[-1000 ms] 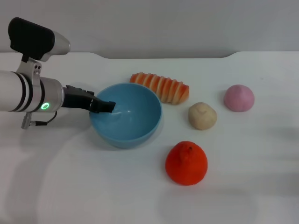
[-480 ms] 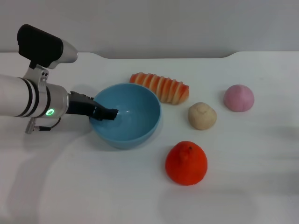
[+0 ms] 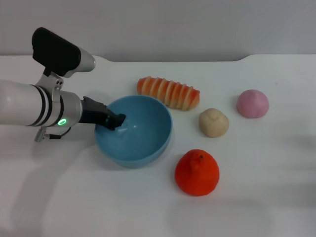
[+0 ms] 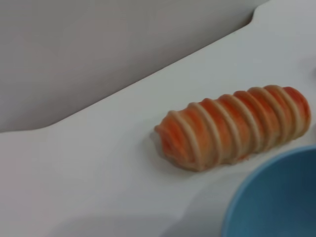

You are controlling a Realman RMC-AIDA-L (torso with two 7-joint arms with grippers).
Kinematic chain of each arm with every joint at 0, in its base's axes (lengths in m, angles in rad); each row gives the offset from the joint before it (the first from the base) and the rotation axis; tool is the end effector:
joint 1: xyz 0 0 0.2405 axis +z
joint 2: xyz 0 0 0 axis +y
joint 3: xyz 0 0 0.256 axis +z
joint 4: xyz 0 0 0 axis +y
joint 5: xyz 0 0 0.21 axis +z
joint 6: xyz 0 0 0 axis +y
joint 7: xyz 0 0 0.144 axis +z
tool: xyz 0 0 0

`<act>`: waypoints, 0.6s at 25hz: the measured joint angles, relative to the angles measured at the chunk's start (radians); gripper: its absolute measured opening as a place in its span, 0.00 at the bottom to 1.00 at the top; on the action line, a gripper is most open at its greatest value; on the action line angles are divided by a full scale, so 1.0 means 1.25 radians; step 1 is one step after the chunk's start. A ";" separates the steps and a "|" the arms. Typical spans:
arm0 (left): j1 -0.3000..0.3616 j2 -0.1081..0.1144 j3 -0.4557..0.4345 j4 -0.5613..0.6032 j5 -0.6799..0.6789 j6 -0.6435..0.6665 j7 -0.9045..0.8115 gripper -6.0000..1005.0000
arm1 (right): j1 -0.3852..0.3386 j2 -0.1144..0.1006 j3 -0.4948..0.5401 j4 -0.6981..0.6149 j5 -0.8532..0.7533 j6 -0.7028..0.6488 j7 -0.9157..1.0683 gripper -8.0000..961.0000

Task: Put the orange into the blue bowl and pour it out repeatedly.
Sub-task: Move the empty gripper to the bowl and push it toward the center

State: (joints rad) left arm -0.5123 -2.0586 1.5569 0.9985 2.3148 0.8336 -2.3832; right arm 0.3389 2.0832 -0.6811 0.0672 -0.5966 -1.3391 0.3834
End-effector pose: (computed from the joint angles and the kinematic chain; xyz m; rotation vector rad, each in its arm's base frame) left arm -0.2332 0.3834 -0.0524 -2.4395 -0.8446 0.0935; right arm 0.3878 0.2679 0.0163 -1.3197 0.7606 0.7617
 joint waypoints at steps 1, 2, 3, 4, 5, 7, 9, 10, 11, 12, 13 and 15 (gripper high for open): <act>0.000 0.000 0.004 0.001 0.000 -0.001 0.001 0.41 | 0.000 0.000 0.000 0.000 0.000 0.000 0.000 0.64; 0.000 0.000 0.006 0.001 0.000 -0.001 0.002 0.36 | 0.000 0.000 0.000 0.001 0.000 0.000 0.000 0.64; 0.000 0.000 0.007 0.002 0.000 -0.001 0.003 0.30 | 0.000 0.000 0.000 0.001 0.000 0.000 0.000 0.64; 0.000 0.000 0.007 0.002 -0.002 -0.001 0.004 0.25 | -0.001 0.000 0.000 0.001 0.000 0.000 0.000 0.64; -0.001 0.000 0.007 0.004 -0.003 -0.001 0.004 0.20 | -0.001 0.000 0.000 0.001 0.000 0.000 0.000 0.64; -0.001 0.000 0.007 0.008 -0.005 -0.001 0.004 0.14 | -0.001 0.000 0.000 0.001 0.000 0.000 0.000 0.64; -0.001 0.000 0.007 0.023 -0.006 0.000 0.004 0.11 | -0.001 0.000 -0.001 0.000 0.000 0.000 0.000 0.64; 0.000 0.000 0.007 0.030 -0.006 0.001 0.004 0.10 | -0.001 0.000 -0.001 0.000 0.000 0.000 0.000 0.64; 0.000 0.000 0.007 0.030 -0.006 0.001 0.004 0.09 | -0.001 0.000 -0.001 0.000 0.000 0.000 0.000 0.64; 0.002 0.000 0.007 0.037 -0.005 0.003 0.004 0.08 | -0.001 -0.001 0.000 0.000 0.000 0.000 0.000 0.64; 0.003 0.000 0.007 0.044 -0.003 0.005 0.004 0.06 | -0.001 -0.001 0.000 0.000 0.000 0.000 0.000 0.64; 0.004 0.000 0.008 0.055 -0.001 0.009 0.003 0.04 | -0.001 -0.001 0.000 0.000 0.000 0.000 0.000 0.64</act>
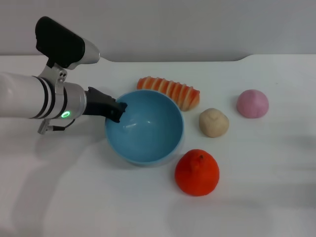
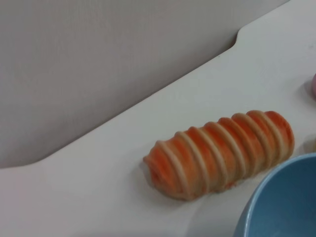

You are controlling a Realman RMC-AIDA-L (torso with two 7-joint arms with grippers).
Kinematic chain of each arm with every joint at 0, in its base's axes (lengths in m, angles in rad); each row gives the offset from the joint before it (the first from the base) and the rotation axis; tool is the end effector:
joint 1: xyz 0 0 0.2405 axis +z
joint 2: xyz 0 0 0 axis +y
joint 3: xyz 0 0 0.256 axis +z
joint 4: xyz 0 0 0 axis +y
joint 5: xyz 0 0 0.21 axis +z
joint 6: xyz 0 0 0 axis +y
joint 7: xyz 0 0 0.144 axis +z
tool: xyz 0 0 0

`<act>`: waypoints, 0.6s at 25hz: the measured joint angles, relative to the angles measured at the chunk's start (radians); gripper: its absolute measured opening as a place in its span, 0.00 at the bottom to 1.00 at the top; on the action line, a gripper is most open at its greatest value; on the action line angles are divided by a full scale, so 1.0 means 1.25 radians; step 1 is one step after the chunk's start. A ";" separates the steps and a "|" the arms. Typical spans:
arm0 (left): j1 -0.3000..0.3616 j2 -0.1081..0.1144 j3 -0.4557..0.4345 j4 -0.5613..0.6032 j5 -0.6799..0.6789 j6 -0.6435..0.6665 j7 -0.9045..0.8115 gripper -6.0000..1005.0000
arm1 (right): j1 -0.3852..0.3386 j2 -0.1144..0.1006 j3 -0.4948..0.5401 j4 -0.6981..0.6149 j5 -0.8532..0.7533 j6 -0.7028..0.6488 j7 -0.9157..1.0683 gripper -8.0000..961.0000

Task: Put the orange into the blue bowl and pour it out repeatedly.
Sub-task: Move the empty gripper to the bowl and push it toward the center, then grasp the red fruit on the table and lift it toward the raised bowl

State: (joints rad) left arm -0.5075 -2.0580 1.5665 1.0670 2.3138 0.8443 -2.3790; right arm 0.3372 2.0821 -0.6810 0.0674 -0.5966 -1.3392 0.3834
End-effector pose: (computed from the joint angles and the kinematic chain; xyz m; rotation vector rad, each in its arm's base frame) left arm -0.2157 0.3864 -0.0474 -2.4553 -0.7725 0.0566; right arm 0.3885 0.2673 0.0168 -1.3188 0.7608 0.7598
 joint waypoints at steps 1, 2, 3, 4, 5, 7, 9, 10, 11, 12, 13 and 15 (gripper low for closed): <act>-0.001 0.001 -0.001 0.005 0.000 0.008 0.000 0.03 | 0.000 0.000 0.000 0.000 0.000 0.000 0.000 0.64; -0.003 0.002 -0.005 0.010 0.001 0.018 -0.001 0.02 | -0.001 0.000 0.000 0.000 0.000 0.000 0.000 0.64; -0.008 0.003 -0.011 0.017 0.001 0.031 -0.001 0.02 | -0.001 0.000 0.000 0.000 0.001 0.000 0.000 0.64; -0.016 0.004 -0.026 0.026 0.001 0.053 -0.001 0.01 | -0.002 -0.001 0.000 0.000 0.002 0.000 0.000 0.64; -0.026 0.006 -0.043 0.033 0.003 0.080 -0.002 0.01 | -0.002 -0.001 0.000 0.000 0.002 0.000 0.000 0.64; -0.053 0.006 -0.093 0.041 0.017 0.135 -0.007 0.00 | -0.002 -0.002 -0.004 0.000 0.001 0.000 0.002 0.64; -0.095 0.005 -0.158 0.041 0.062 0.210 -0.024 0.00 | -0.002 -0.002 -0.006 0.000 0.000 0.001 0.004 0.64; -0.111 0.005 -0.181 0.040 0.078 0.233 -0.032 0.00 | -0.001 -0.003 -0.007 0.000 -0.004 0.007 0.004 0.64; -0.134 0.005 -0.205 0.039 0.108 0.267 -0.046 0.01 | 0.001 -0.004 -0.007 -0.001 -0.009 0.014 0.005 0.64; -0.152 0.005 -0.222 0.040 0.135 0.291 -0.058 0.01 | 0.007 -0.007 -0.007 -0.010 -0.033 0.041 0.011 0.64; -0.165 0.005 -0.233 0.046 0.161 0.310 -0.066 0.01 | 0.007 -0.007 -0.007 -0.010 -0.033 0.041 0.011 0.64; -0.176 0.003 -0.237 0.068 0.200 0.320 -0.079 0.01 | 0.014 -0.011 -0.008 -0.029 -0.071 0.070 0.034 0.64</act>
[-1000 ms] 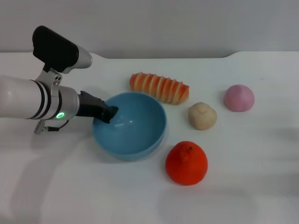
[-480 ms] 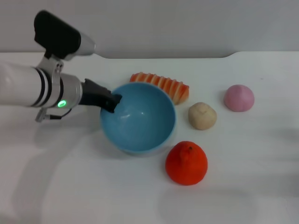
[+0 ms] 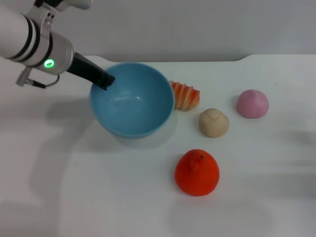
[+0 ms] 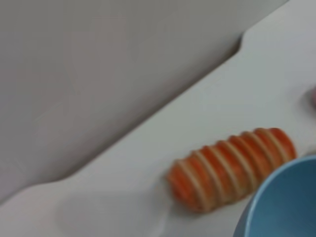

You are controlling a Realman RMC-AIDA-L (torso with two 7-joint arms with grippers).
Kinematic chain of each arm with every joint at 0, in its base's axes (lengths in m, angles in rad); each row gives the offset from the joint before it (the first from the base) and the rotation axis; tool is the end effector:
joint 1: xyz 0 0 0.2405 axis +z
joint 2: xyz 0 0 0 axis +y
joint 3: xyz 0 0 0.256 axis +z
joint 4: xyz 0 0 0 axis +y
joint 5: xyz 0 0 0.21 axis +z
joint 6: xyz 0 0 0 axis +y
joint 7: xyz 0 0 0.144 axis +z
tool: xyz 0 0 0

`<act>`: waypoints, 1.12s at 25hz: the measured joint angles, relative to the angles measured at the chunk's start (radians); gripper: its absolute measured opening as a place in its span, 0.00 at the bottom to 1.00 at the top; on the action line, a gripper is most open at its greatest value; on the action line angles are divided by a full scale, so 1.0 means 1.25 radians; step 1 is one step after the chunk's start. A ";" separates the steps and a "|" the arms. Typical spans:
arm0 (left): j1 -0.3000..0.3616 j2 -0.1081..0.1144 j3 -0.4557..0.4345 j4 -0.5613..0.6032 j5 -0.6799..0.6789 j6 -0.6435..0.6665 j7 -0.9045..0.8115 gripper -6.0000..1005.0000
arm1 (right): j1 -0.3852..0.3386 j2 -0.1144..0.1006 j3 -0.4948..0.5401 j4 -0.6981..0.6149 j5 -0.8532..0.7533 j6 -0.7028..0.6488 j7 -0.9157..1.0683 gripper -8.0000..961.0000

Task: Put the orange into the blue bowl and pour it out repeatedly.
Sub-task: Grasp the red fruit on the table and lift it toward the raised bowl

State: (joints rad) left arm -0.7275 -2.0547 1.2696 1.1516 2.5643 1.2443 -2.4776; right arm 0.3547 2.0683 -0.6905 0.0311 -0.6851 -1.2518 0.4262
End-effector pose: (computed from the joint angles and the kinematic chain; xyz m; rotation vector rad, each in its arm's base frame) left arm -0.1681 0.4190 0.0106 -2.4634 -0.7980 0.2208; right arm 0.3881 0.2814 0.0129 -1.4216 0.7868 0.7328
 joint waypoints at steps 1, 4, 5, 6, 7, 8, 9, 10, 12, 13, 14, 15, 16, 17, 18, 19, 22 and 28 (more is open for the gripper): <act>-0.002 -0.001 0.001 0.008 0.013 -0.001 -0.005 0.01 | 0.001 -0.003 0.000 -0.022 -0.035 0.010 0.040 0.64; -0.009 -0.002 -0.002 0.013 0.026 -0.009 -0.011 0.01 | -0.012 -0.009 0.000 -0.129 -0.151 0.025 0.207 0.64; -0.010 -0.002 -0.004 0.012 0.026 -0.012 -0.011 0.01 | -0.020 -0.010 0.000 -0.182 -0.198 0.033 0.272 0.64; -0.011 -0.002 -0.005 0.011 0.026 -0.018 -0.011 0.00 | -0.027 -0.010 0.000 -0.241 -0.259 0.046 0.354 0.64; -0.010 -0.002 -0.004 0.011 0.026 -0.026 -0.011 0.00 | -0.032 -0.010 0.000 -0.309 -0.324 0.060 0.436 0.64; -0.009 -0.002 -0.002 0.011 0.026 -0.034 -0.011 0.01 | -0.036 -0.008 0.000 -0.397 -0.406 0.077 0.534 0.64; -0.008 -0.002 -0.001 0.010 0.027 -0.044 -0.011 0.01 | -0.039 -0.007 0.000 -0.484 -0.503 0.092 0.647 0.64; -0.007 -0.002 -0.001 0.007 0.027 -0.053 -0.011 0.01 | -0.038 -0.006 0.000 -0.542 -0.570 0.097 0.722 0.64; -0.007 -0.002 -0.004 0.000 0.028 -0.065 -0.011 0.01 | -0.029 -0.007 0.001 -0.677 -0.769 0.087 0.927 0.64; -0.007 -0.002 -0.005 -0.003 0.028 -0.073 -0.011 0.01 | -0.019 -0.009 0.002 -0.735 -0.852 0.070 1.019 0.64; -0.007 -0.001 -0.005 -0.004 0.028 -0.078 -0.011 0.01 | -0.007 -0.010 0.005 -0.782 -0.925 0.047 1.092 0.64; -0.006 -0.001 -0.006 -0.006 0.028 -0.089 -0.011 0.01 | 0.005 -0.011 0.006 -0.817 -0.978 0.027 1.143 0.64; -0.005 -0.002 -0.006 -0.007 0.029 -0.097 -0.012 0.01 | 0.023 -0.013 0.006 -0.844 -1.033 -0.006 1.190 0.64; -0.005 -0.002 -0.006 -0.010 0.029 -0.105 -0.013 0.01 | 0.040 -0.016 0.003 -0.854 -1.077 -0.035 1.224 0.64; -0.006 -0.002 -0.006 -0.013 0.029 -0.111 -0.015 0.01 | 0.061 -0.019 -0.003 -0.859 -1.118 -0.066 1.252 0.64; -0.008 -0.002 -0.006 -0.019 0.029 -0.116 -0.018 0.01 | 0.082 -0.021 -0.010 -0.859 -1.156 -0.092 1.277 0.64; -0.016 -0.002 -0.004 -0.029 0.029 -0.124 -0.023 0.01 | 0.137 -0.013 -0.048 -0.857 -1.257 -0.149 1.326 0.64; -0.020 -0.002 0.000 -0.042 0.029 -0.140 -0.023 0.01 | 0.184 0.001 -0.184 -0.788 -1.234 -0.186 1.335 0.64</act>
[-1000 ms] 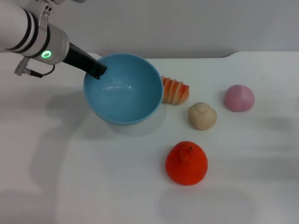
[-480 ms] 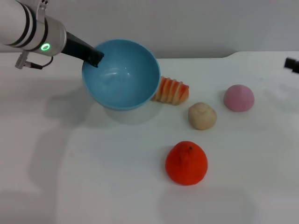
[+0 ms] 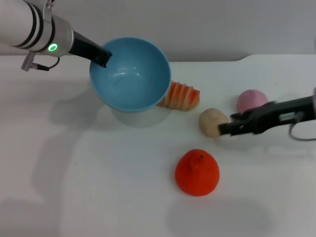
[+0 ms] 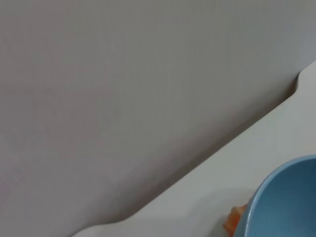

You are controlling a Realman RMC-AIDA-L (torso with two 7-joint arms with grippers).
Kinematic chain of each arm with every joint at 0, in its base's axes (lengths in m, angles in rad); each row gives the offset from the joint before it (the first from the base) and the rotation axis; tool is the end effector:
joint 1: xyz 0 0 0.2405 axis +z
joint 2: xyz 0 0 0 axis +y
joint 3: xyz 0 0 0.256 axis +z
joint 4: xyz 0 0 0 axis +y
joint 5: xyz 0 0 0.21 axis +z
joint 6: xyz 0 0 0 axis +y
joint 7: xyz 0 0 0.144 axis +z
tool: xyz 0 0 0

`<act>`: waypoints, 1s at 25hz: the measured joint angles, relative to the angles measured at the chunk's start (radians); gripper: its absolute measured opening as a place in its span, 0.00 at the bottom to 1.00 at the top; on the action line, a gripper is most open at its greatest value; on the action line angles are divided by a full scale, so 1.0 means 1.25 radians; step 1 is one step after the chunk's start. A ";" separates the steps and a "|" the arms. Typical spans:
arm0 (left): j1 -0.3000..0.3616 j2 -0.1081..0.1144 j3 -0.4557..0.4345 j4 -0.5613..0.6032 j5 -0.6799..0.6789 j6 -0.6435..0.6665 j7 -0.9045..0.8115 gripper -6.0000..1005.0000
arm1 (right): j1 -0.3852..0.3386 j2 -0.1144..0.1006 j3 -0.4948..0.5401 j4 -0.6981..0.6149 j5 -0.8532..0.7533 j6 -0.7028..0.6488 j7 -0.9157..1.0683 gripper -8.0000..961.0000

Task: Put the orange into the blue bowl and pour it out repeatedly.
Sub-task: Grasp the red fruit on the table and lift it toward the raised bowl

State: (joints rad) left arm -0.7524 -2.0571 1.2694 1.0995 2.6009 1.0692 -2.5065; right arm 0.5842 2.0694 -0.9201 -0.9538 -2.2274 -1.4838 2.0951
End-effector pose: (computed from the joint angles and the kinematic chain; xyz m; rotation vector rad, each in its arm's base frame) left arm -0.1649 0.4419 0.0141 -2.3426 -0.7502 0.1393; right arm 0.2344 0.3623 0.0126 -2.6829 1.1175 0.2316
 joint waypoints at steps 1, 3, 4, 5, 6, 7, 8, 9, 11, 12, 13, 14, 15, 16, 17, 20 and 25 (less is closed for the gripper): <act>0.000 0.000 0.000 -0.004 0.001 0.000 0.000 0.01 | 0.007 0.000 -0.013 0.023 0.008 0.001 0.000 0.64; -0.001 0.000 0.001 -0.010 0.001 -0.001 0.000 0.01 | 0.020 0.001 -0.030 0.068 0.022 0.011 -0.005 0.64; -0.001 0.000 0.001 -0.012 0.001 -0.001 0.000 0.01 | 0.026 0.001 -0.032 0.089 0.030 0.017 -0.014 0.63; -0.001 0.000 0.001 -0.012 0.001 -0.002 0.000 0.01 | 0.031 0.001 -0.034 0.108 0.037 0.020 -0.022 0.63; -0.002 0.000 0.001 -0.012 0.002 -0.002 0.000 0.01 | 0.038 0.001 -0.035 0.129 0.046 0.023 -0.032 0.63; -0.002 0.000 0.001 -0.012 0.002 -0.004 0.000 0.01 | 0.044 0.001 -0.035 0.148 0.056 0.025 -0.038 0.63; -0.001 0.000 0.001 -0.012 0.002 -0.004 0.000 0.01 | 0.049 0.001 -0.036 0.163 0.065 0.028 -0.042 0.63; -0.001 0.000 0.001 -0.012 0.002 -0.006 0.000 0.01 | 0.054 0.001 -0.037 0.177 0.070 0.031 -0.042 0.63; -0.001 0.000 0.003 -0.014 0.002 -0.007 0.000 0.01 | 0.064 0.002 -0.051 0.207 0.075 0.042 -0.045 0.64; 0.000 -0.001 0.004 -0.014 0.002 -0.008 0.000 0.01 | 0.072 0.002 -0.064 0.226 0.075 0.054 -0.045 0.64; 0.000 -0.001 0.005 -0.014 0.002 -0.009 0.000 0.01 | 0.079 0.002 -0.079 0.243 0.073 0.066 -0.045 0.64; 0.001 -0.001 0.005 -0.014 0.002 -0.009 0.000 0.01 | 0.085 0.001 -0.093 0.259 0.070 0.077 -0.045 0.64; 0.002 -0.001 0.005 -0.014 0.002 -0.009 0.000 0.01 | 0.089 0.000 -0.102 0.267 0.068 0.083 -0.044 0.64; 0.003 -0.001 0.006 -0.014 0.002 -0.009 0.000 0.01 | 0.092 -0.001 -0.111 0.275 0.066 0.087 -0.043 0.64; 0.004 -0.001 0.006 -0.014 0.002 -0.009 0.000 0.01 | 0.092 -0.001 -0.114 0.277 0.066 0.087 -0.042 0.64; 0.004 -0.001 0.006 -0.013 0.002 -0.009 0.000 0.01 | 0.092 -0.001 -0.140 0.279 0.059 0.087 -0.024 0.64; 0.004 -0.001 0.012 -0.013 0.002 -0.010 0.000 0.00 | 0.095 -0.001 -0.166 0.272 0.038 0.090 0.017 0.60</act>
State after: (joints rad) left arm -0.7470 -2.0587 1.2840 1.0827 2.6032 1.0570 -2.5066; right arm 0.7029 2.0687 -1.1279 -0.6134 -2.1801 -1.3711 2.1166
